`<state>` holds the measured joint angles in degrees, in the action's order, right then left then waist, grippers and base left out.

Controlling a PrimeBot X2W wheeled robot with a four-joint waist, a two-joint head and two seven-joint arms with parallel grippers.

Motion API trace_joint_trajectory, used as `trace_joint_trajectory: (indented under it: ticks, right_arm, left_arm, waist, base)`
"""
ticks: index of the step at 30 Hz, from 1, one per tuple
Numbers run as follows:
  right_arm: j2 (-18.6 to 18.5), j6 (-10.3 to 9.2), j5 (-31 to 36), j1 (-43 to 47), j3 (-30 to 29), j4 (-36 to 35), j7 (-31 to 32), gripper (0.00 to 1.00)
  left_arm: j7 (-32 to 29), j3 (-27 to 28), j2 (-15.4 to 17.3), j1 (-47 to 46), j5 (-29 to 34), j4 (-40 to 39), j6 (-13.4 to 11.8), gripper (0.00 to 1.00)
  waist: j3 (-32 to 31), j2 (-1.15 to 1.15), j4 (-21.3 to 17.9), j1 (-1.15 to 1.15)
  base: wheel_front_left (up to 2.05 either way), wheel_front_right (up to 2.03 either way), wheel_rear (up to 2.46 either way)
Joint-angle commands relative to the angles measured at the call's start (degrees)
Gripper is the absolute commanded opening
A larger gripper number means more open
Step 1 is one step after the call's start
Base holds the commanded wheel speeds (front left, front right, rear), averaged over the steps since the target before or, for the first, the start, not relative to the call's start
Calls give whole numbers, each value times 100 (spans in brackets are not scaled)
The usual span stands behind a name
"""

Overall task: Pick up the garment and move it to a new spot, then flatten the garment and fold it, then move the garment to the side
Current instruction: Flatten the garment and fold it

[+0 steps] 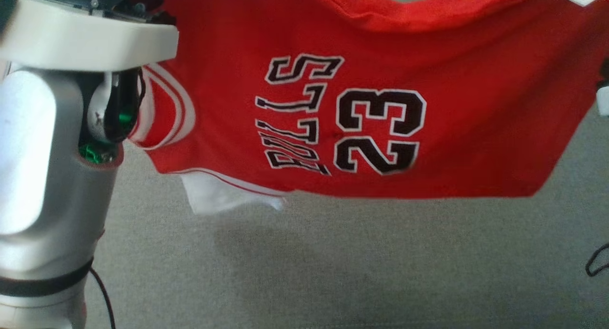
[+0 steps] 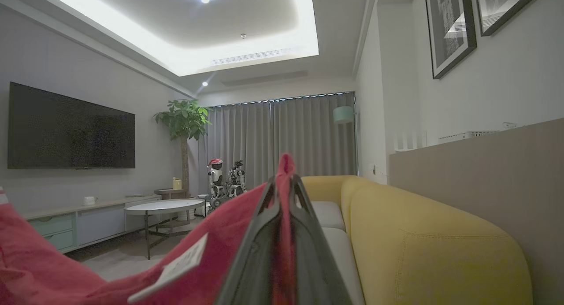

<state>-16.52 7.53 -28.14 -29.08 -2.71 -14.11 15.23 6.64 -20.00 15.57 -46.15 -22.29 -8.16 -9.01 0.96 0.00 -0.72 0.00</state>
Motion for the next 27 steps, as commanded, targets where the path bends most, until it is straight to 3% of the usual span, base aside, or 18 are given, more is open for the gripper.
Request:
trace_joint_trajectory:
  ticks: [1, 7, 12, 18, 19, 21, 22, 27]
  right_arm:
    - [23, -4, 49, -251, 49, -165, 46, 0]
    - [-11, -4, 165, -313, 97, 66, 128, 0]
    - [-19, -4, 168, -694, 283, 669, -45, 0]
    - [-20, -4, 172, -2080, 772, 2482, -798, 0]
    - [-20, -4, 172, -2080, 772, 2482, -798, 0]
    - [119, -4, 159, -2730, 1029, 3562, -1274, 0]
    - [119, -4, 159, -2730, 1029, 3562, -1274, 0]
    - [410, -4, 105, -3735, 1335, 5190, -2077, 0]
  left_arm:
    - [-35, 192, 230, -276, -9, -69, 19, 0]
    - [15, 163, 167, -316, -115, 293, 72, 0]
    - [121, 74, 32, -663, -198, 922, 242, 0]
    - [510, -45, -242, -1838, -145, 2744, 603, 0]
    - [510, -45, -242, -1838, -145, 2744, 603, 0]
    - [633, 56, -368, -2289, -252, 3753, 713, 0]
    - [633, 56, -368, -2289, -252, 3753, 713, 0]
    - [771, 162, -483, -3008, -261, 5097, 821, 0]
  waist:
    - [-14, 0, -9, 0]
    - [44, 0, -16, 0]
    - [237, 0, -37, 0]
    - [420, 0, -103, 0]
    - [420, 0, -103, 0]
    - [378, 0, -191, 0]
    - [378, 0, -191, 0]
    - [489, 0, -296, 0]
  base:
    - [0, 0, 0]
    - [0, 0, 0]
    - [0, 0, 0]
    - [0, 0, 0]
    - [0, 0, 0]
    - [0, 0, 0]
    - [0, 0, 0]
    - [0, 0, 0]
